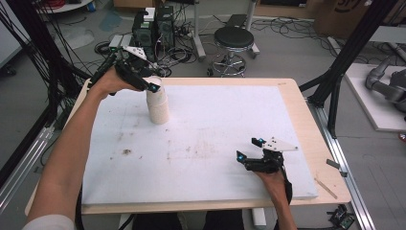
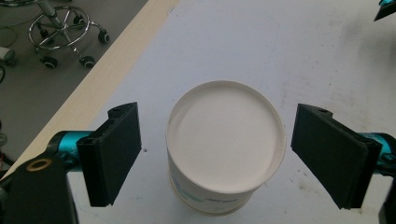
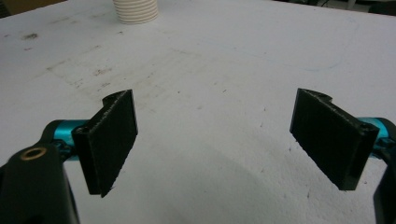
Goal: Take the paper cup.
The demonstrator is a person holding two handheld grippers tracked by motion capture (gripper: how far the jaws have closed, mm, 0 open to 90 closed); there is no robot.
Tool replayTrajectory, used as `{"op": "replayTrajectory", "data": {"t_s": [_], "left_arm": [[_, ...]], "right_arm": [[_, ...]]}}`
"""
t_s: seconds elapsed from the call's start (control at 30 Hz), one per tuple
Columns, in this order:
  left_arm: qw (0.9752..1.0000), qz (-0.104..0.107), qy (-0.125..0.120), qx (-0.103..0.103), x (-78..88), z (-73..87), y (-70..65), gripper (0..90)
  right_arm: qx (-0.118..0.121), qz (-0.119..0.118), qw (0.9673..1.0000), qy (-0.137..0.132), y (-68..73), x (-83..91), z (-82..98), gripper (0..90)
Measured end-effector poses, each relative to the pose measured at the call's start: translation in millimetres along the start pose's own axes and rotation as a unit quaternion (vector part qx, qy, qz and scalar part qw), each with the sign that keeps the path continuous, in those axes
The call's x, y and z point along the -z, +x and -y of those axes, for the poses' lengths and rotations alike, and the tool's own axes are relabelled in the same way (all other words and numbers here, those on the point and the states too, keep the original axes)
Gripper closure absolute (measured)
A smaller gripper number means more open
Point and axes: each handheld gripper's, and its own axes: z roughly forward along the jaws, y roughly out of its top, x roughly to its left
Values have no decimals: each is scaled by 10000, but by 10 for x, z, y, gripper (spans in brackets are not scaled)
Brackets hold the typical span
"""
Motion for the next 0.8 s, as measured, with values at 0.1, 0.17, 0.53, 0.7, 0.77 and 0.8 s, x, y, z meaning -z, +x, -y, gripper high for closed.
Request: {"op": "replayTrajectory", "data": {"t_s": [0.1,0.17,0.53,0.7,0.77,0.8], "left_arm": [[9999,-26,120,16,-31,1,-4,189],[9999,-23,135,35,-47,1,-1,197],[9999,-6,137,-64,-34,-17,-26,338],[9999,-18,131,-43,-32,-16,-28,341],[9999,-29,150,-46,-31,-19,-31,342],[9999,-29,150,-46,-31,-19,-31,342]], "right_arm": [[7,12,10000,-10,-3,0,0,151],[29,18,10000,-18,-7,0,0,151],[-7,-2,10000,8,-2,-1,-1,151],[0,-2,10000,3,-1,0,0,151],[-8,-3,10000,2,-1,1,0,151],[-8,-3,10000,2,-1,1,0,151]]}}
